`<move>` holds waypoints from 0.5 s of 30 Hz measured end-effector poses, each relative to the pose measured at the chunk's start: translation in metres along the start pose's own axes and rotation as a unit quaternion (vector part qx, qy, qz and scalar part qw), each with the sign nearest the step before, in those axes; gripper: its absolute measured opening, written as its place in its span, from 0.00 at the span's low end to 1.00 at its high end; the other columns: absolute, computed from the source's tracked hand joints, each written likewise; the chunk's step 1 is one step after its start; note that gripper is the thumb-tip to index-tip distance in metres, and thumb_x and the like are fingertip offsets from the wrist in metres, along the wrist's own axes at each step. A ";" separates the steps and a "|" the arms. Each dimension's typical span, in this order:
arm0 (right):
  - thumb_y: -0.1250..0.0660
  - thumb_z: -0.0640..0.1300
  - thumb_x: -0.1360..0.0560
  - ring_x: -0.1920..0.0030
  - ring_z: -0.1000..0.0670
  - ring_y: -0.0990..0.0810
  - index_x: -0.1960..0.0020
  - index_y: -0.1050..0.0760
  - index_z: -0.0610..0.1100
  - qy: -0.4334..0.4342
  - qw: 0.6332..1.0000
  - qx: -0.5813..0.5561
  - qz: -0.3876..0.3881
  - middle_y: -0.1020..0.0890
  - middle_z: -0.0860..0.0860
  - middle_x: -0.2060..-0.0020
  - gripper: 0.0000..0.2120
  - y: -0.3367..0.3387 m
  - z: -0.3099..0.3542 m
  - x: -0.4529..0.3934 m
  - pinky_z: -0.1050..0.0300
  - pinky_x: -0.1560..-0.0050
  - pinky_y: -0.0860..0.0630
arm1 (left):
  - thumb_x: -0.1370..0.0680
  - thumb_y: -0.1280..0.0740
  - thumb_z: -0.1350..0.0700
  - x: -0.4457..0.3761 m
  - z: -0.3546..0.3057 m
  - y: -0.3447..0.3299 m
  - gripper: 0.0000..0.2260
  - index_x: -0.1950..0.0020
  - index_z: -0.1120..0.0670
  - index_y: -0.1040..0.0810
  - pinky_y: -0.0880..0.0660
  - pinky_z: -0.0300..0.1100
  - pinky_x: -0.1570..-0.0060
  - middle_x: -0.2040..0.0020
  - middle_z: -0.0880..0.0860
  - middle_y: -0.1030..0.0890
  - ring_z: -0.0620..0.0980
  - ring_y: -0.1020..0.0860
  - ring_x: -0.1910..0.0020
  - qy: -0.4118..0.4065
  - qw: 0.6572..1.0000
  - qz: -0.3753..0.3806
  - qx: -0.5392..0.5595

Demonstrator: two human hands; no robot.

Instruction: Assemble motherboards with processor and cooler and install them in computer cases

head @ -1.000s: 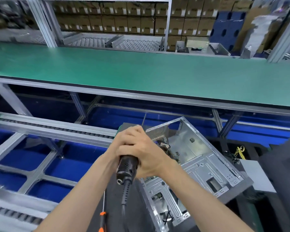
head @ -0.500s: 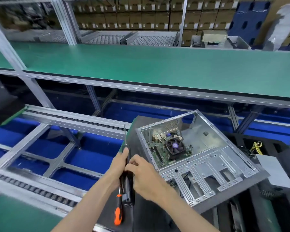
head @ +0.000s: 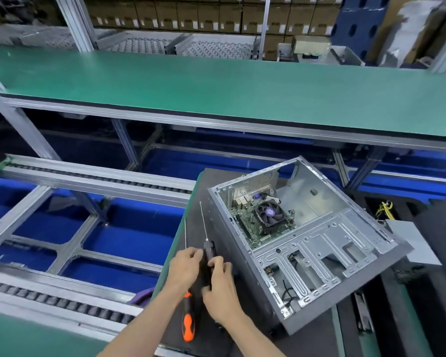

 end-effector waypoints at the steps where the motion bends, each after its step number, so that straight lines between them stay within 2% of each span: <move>1: 0.37 0.33 0.28 0.40 0.41 0.29 0.40 0.39 0.49 -0.002 1.000 0.005 -0.003 0.34 0.48 0.41 0.22 -0.002 -0.003 -0.003 0.46 0.38 0.29 | 0.17 0.37 0.55 -0.003 0.006 0.004 0.09 0.42 0.56 0.20 0.24 0.50 0.41 0.45 0.55 0.17 0.54 0.21 0.45 0.008 0.999 -0.021 -0.025; 3: 0.37 0.33 0.28 0.39 0.40 0.31 0.41 0.40 0.48 -0.010 1.000 0.023 -0.004 0.34 0.46 0.40 0.21 -0.007 -0.010 -0.009 0.46 0.37 0.31 | 0.19 0.34 0.55 -0.012 0.024 0.009 0.09 0.41 0.56 0.25 0.25 0.51 0.42 0.43 0.56 0.21 0.55 0.22 0.44 0.034 0.995 -0.058 -0.072; 6: 0.34 0.36 0.27 0.37 0.40 0.34 0.43 0.41 0.50 -0.040 0.997 0.071 -0.006 0.34 0.45 0.39 0.21 -0.016 -0.017 -0.013 0.44 0.38 0.30 | 0.22 0.33 0.52 -0.014 0.043 -0.004 0.14 0.42 0.58 0.30 0.26 0.51 0.45 0.43 0.60 0.22 0.60 0.22 0.44 0.069 0.986 -0.025 -0.147; 9: 0.31 0.42 0.26 0.34 0.40 0.34 0.40 0.38 0.51 -0.061 0.988 0.138 -0.021 0.32 0.46 0.37 0.20 -0.015 -0.018 -0.020 0.39 0.35 0.34 | 0.20 0.36 0.55 -0.015 0.046 -0.017 0.11 0.42 0.60 0.29 0.25 0.53 0.44 0.42 0.62 0.21 0.63 0.22 0.42 0.082 0.981 -0.013 -0.174; 11: 0.32 0.43 0.24 0.33 0.38 0.33 0.36 0.38 0.47 -0.073 0.988 0.135 -0.024 0.31 0.44 0.36 0.21 -0.013 -0.020 -0.026 0.40 0.36 0.33 | 0.19 0.39 0.57 -0.018 0.050 -0.020 0.09 0.42 0.61 0.29 0.22 0.53 0.46 0.44 0.63 0.20 0.63 0.20 0.45 0.101 0.986 -0.010 -0.132; 13: 0.32 0.42 0.24 0.33 0.37 0.31 0.35 0.39 0.43 -0.078 0.991 0.110 -0.025 0.31 0.42 0.35 0.23 -0.011 -0.024 -0.031 0.43 0.37 0.30 | 0.18 0.41 0.58 -0.021 0.055 -0.024 0.07 0.42 0.60 0.31 0.19 0.52 0.58 0.50 0.63 0.19 0.61 0.17 0.55 0.111 0.994 -0.001 -0.013; 15: 0.30 0.42 0.24 0.34 0.38 0.29 0.35 0.39 0.42 -0.086 0.993 0.075 -0.027 0.30 0.42 0.34 0.24 -0.010 -0.028 -0.034 0.46 0.38 0.29 | 0.17 0.43 0.57 -0.022 0.053 -0.030 0.05 0.43 0.57 0.33 0.22 0.45 0.69 0.54 0.61 0.18 0.58 0.17 0.62 0.099 0.992 0.005 0.076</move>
Point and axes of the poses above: each hand's wrist, its own x-axis away from the middle knuckle, its own y-axis out of the back of the hand, z = x × y, the point moved 10 cm from there along -x, towards the middle knuckle
